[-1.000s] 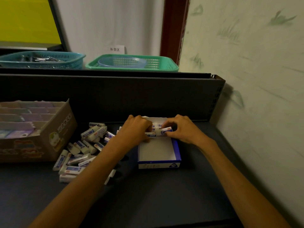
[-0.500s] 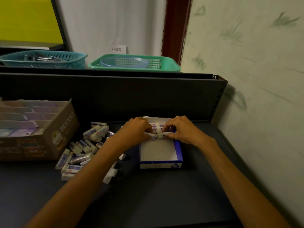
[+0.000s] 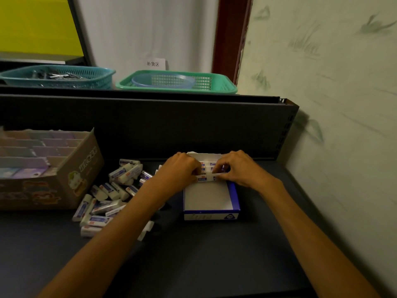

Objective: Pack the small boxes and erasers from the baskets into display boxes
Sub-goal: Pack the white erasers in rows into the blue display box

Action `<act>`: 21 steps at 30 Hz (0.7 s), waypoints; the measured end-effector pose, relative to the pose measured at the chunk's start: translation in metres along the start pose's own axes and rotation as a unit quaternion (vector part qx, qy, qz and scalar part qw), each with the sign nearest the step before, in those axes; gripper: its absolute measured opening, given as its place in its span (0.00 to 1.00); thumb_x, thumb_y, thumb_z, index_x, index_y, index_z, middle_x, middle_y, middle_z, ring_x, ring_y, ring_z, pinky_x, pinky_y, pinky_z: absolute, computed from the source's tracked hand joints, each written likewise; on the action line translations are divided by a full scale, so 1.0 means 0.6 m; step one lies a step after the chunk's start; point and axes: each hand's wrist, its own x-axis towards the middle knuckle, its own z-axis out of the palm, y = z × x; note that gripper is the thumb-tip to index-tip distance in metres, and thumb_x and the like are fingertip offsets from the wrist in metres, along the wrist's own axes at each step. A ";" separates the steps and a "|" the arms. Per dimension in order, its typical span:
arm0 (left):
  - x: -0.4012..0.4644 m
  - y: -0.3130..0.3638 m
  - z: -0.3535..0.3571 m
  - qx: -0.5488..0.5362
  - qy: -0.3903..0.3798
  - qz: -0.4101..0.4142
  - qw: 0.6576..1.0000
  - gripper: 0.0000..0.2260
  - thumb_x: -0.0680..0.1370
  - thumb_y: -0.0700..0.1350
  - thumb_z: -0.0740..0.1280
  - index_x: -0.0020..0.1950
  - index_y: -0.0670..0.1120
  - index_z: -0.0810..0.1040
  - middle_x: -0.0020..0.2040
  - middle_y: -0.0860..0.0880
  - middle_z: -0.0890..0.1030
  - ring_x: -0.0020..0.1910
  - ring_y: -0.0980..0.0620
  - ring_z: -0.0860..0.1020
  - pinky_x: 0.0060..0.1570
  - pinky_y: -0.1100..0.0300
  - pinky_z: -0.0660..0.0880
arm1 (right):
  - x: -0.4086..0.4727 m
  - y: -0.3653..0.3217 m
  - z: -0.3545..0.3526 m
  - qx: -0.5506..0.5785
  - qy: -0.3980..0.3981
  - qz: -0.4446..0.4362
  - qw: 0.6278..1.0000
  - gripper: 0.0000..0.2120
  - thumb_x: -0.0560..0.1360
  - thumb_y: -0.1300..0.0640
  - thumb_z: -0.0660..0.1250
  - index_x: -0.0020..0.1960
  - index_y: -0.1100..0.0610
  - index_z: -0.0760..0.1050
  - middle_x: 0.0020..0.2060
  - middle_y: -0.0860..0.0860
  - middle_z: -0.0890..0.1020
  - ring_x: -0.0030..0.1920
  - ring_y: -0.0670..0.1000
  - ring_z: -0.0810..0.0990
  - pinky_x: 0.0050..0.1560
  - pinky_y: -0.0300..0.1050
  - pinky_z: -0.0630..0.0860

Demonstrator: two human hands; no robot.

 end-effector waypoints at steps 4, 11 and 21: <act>0.001 -0.001 0.003 0.005 0.004 0.002 1.000 0.13 0.76 0.49 0.66 0.60 0.49 0.76 0.59 0.49 0.77 0.58 0.52 0.74 0.59 0.58 0.69 | -0.002 0.001 -0.003 0.007 -0.003 0.003 1.000 0.11 0.73 0.52 0.70 0.55 0.49 0.80 0.57 0.47 0.78 0.48 0.39 0.70 0.50 0.38 0.67; 0.000 -0.006 0.007 0.005 0.004 0.010 1.000 0.13 0.77 0.50 0.66 0.60 0.50 0.77 0.58 0.49 0.78 0.57 0.53 0.75 0.58 0.58 0.70 | -0.001 -0.003 -0.001 0.019 -0.016 0.004 1.000 0.12 0.73 0.53 0.71 0.56 0.50 0.80 0.58 0.48 0.79 0.52 0.42 0.75 0.55 0.39 0.72; -0.001 -0.005 0.002 -0.009 0.009 0.022 1.000 0.13 0.76 0.48 0.66 0.59 0.47 0.77 0.59 0.48 0.75 0.56 0.53 0.75 0.58 0.60 0.71 | 0.002 -0.004 -0.004 0.011 -0.023 -0.005 1.000 0.11 0.73 0.53 0.70 0.55 0.49 0.79 0.58 0.47 0.78 0.50 0.41 0.74 0.55 0.41 0.74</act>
